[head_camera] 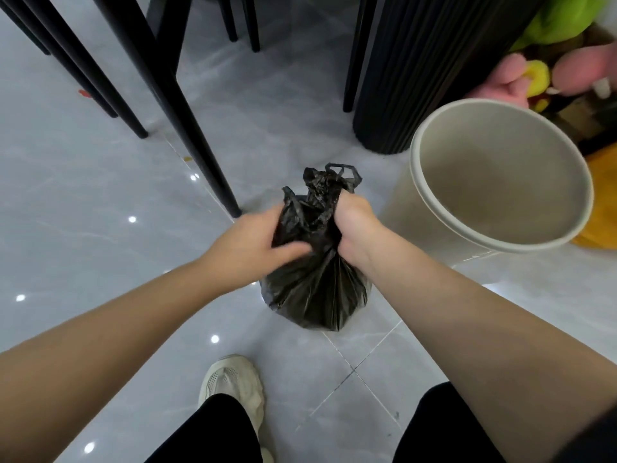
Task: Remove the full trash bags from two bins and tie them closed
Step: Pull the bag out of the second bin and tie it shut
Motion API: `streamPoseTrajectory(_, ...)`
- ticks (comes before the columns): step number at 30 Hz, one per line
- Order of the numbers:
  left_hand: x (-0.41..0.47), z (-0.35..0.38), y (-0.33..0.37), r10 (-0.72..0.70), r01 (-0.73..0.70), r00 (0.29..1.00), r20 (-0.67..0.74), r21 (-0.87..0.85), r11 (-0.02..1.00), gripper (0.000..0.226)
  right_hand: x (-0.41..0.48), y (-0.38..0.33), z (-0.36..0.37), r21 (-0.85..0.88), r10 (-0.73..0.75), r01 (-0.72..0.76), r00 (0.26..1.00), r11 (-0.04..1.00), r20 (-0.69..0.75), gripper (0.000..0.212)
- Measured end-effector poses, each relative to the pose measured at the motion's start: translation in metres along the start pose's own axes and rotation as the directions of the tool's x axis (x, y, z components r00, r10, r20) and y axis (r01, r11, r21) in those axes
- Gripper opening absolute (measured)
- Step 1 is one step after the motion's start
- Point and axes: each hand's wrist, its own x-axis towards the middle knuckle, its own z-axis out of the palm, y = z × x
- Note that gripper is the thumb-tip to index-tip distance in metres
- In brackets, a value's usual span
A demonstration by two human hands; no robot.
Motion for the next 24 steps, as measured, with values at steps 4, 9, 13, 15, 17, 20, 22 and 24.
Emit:
streamPoseTrajectory(4,0.022,-0.008,0.001,-0.089,0.04,0.968,-0.236,-0.205,0.978,0.02,0.005,0.001,-0.002,-0.148,-0.045,0.053,0.997,0.988,0.056,0.043)
streamPoseTrajectory(9,0.046,-0.031,0.008,-0.095,0.021,0.961,-0.261,-0.272,0.962,0.01,0.001,0.006,-0.005,-0.183,-0.031,0.079,0.967,0.98,0.252,0.039)
streamPoseTrajectory(13,0.062,-0.023,-0.003,-0.151,0.102,0.973,-0.172,-0.267,0.958,0.011,0.002,0.005,-0.006,-0.124,-0.005,0.041,0.959,0.991,0.284,0.027)
streamPoseTrajectory(15,0.059,-0.012,-0.019,-0.176,0.137,0.979,-0.103,-0.311,0.94,0.012,0.005,0.006,-0.006,-0.083,0.001,0.019,0.972,0.996,0.236,0.026)
streamPoseTrajectory(17,0.044,-0.002,-0.033,-0.108,0.084,0.992,-0.067,-0.29,0.953,0.008,0.008,0.007,-0.007,-0.056,0.007,0.005,0.978,0.998,0.211,0.024)
streamPoseTrajectory(20,0.019,0.015,-0.044,0.132,-0.117,0.988,0.08,-0.175,0.978,0.067,0.006,0.004,-0.009,0.021,0.018,-0.023,0.981,1.0,0.194,0.024)
streamPoseTrajectory(22,0.013,0.029,-0.04,0.139,-0.134,0.98,0.144,-0.042,0.99,0.095,0.004,0.002,-0.009,0.088,0.041,-0.057,0.984,0.994,0.172,0.026)
streamPoseTrajectory(24,0.021,0.042,-0.032,0.12,-0.12,0.989,0.087,-0.004,0.993,0.107,0.003,0.001,-0.006,0.156,0.076,-0.101,0.985,0.983,0.157,0.029)
